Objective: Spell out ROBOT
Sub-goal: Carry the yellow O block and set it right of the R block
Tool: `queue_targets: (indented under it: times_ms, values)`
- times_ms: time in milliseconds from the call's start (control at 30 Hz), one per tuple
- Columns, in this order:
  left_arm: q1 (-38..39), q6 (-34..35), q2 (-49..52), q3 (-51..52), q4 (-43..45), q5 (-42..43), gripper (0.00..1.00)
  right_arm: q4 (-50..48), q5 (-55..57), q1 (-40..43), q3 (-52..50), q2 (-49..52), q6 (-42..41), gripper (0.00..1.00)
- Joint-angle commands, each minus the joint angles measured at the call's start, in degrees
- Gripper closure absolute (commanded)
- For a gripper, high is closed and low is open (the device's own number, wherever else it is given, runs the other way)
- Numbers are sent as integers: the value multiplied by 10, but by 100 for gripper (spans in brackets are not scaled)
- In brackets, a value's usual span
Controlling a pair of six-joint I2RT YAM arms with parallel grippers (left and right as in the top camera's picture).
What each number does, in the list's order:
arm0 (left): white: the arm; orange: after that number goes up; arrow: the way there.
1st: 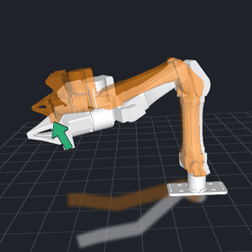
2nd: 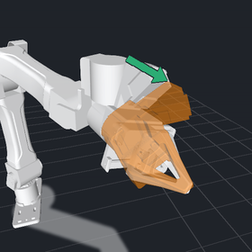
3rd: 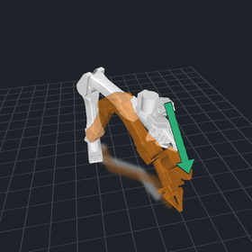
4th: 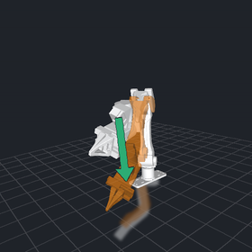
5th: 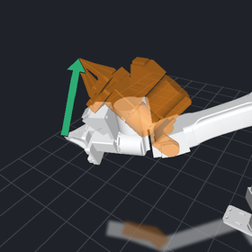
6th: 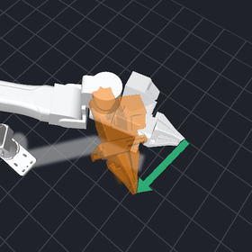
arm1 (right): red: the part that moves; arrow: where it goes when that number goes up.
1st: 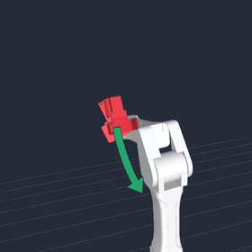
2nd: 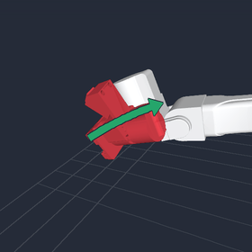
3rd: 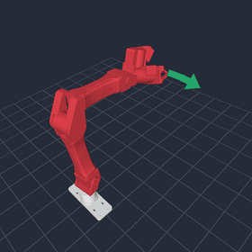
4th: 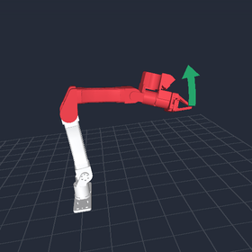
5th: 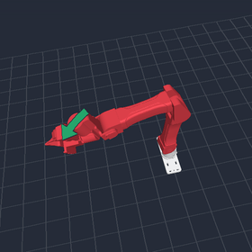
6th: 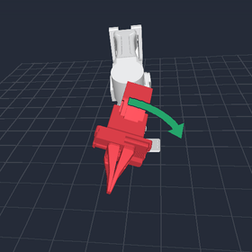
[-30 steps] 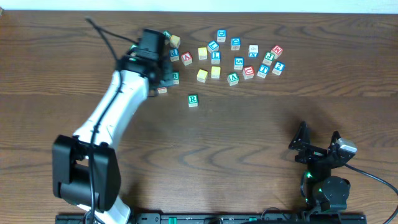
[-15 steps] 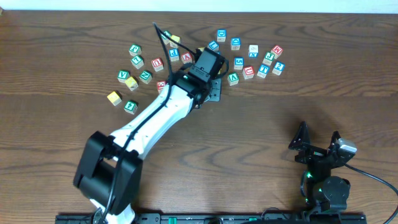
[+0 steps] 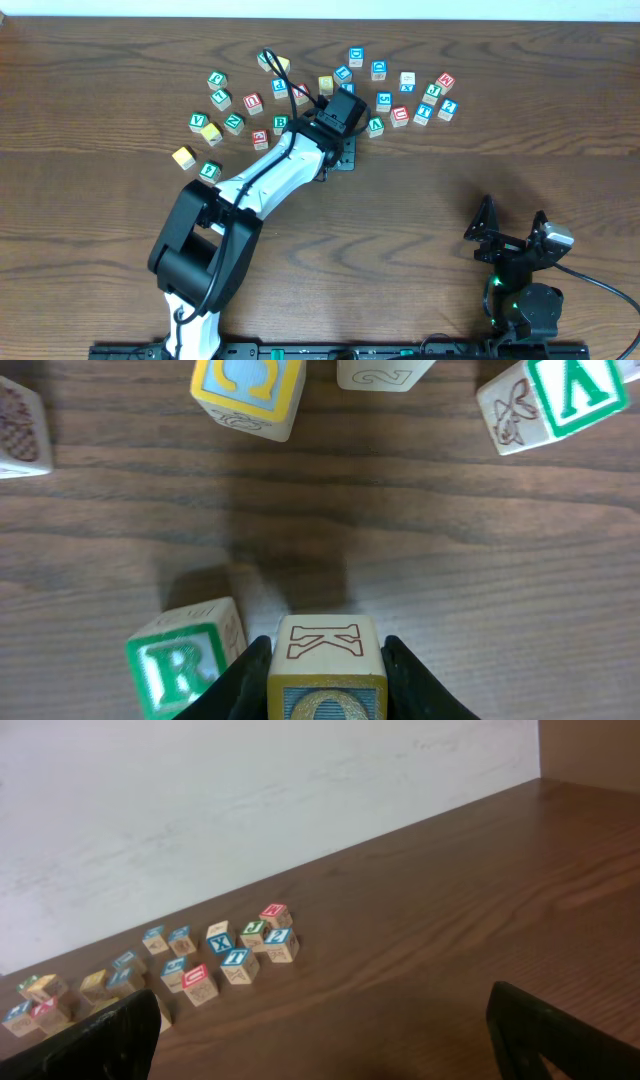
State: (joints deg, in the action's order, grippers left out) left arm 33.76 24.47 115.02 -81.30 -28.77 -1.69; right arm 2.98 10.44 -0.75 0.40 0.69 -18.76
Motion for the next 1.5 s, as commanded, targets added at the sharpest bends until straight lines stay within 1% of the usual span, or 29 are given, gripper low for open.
queue_targets:
  times_ms: [0, 867, 967, 1000, 1033, 1333, 1467]
  values:
    - [-3, 10, 20, -7, 8, -5, 69, 2, 1, 5, -1, -2, 8, 1]
    - [-3, 24, 28, -3, 10, -35, 68, 2, 1, 6, -1, -2, 8, 1]
    - [-3, 24, 28, -3, 8, -35, 67, 2, 1, 6, -1, -2, 8, 1]
    - [-3, 24, 28, -3, 8, -35, 62, 2, 1, 5, -1, -2, 8, 1]
    - [-3, 24, 28, -3, 8, -35, 61, 2, 1, 5, -1, -2, 8, 1]
    - [-3, 24, 30, -2, 7, -35, 61, 2, 1, 6, -1, -2, 8, 1]
    - [-4, 24, 28, -5, 19, -33, 60, 2, 1, 6, -1, -2, 8, 1]
